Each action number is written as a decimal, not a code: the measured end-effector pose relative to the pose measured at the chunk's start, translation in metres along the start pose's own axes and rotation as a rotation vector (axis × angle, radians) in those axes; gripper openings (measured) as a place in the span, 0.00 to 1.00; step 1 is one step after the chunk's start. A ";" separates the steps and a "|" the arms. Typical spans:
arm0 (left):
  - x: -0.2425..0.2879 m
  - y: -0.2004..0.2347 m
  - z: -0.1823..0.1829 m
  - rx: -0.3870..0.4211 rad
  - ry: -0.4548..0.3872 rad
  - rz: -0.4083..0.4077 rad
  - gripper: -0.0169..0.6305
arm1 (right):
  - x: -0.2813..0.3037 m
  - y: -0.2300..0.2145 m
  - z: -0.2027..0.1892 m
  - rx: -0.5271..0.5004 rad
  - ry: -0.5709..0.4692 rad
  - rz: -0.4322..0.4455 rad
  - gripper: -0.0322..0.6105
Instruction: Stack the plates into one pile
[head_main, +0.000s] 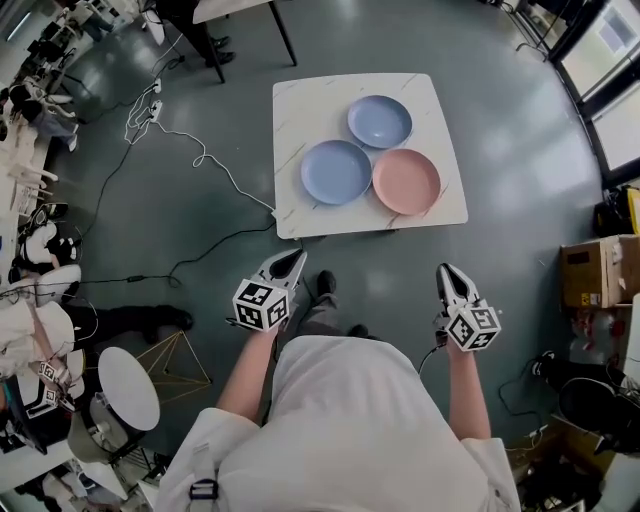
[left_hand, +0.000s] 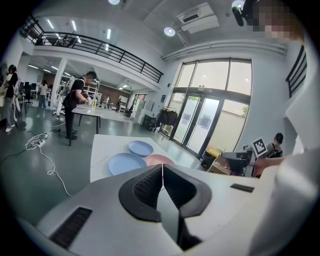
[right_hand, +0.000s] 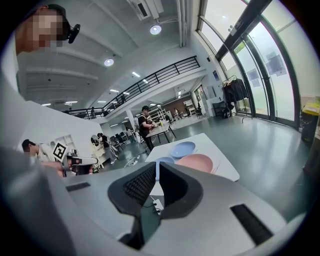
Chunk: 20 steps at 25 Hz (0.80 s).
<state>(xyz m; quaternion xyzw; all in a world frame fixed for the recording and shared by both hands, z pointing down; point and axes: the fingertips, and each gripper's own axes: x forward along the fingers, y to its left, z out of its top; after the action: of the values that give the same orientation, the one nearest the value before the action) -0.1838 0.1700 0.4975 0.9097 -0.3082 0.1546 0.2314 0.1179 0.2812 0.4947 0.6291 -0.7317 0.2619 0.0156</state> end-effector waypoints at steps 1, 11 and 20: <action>0.003 0.005 0.002 -0.004 0.001 -0.001 0.05 | 0.005 0.000 0.002 0.000 0.001 -0.002 0.11; 0.037 0.053 0.033 -0.010 0.026 -0.043 0.05 | 0.063 0.005 0.031 -0.004 0.005 -0.035 0.11; 0.080 0.092 0.068 0.016 0.044 -0.111 0.05 | 0.102 0.001 0.052 -0.001 0.000 -0.108 0.11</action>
<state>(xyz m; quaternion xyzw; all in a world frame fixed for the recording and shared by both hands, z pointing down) -0.1718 0.0314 0.5039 0.9235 -0.2511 0.1641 0.2393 0.1120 0.1674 0.4853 0.6676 -0.6970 0.2602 0.0300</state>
